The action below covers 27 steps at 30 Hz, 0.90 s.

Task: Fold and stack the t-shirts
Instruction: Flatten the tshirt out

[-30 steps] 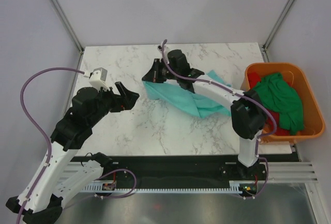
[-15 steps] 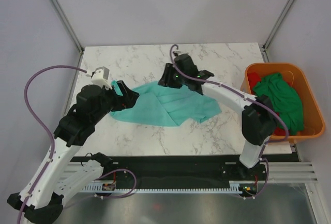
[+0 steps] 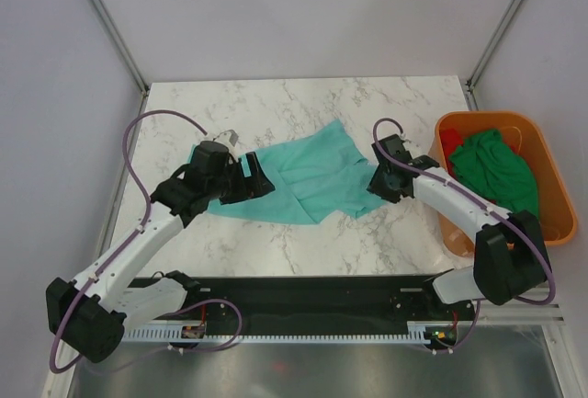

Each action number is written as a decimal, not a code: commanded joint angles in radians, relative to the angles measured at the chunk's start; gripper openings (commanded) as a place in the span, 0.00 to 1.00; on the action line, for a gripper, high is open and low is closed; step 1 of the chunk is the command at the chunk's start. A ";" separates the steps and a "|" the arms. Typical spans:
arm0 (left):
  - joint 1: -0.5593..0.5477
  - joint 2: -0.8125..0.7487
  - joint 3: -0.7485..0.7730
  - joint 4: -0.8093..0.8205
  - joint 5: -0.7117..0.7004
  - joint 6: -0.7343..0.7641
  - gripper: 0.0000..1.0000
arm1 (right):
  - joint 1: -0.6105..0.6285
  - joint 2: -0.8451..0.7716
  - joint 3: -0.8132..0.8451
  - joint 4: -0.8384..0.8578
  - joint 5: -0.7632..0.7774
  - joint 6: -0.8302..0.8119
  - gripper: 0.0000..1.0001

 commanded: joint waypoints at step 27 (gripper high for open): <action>0.093 -0.125 -0.089 0.073 -0.057 -0.102 0.92 | -0.136 0.133 -0.173 0.235 0.155 -0.019 0.34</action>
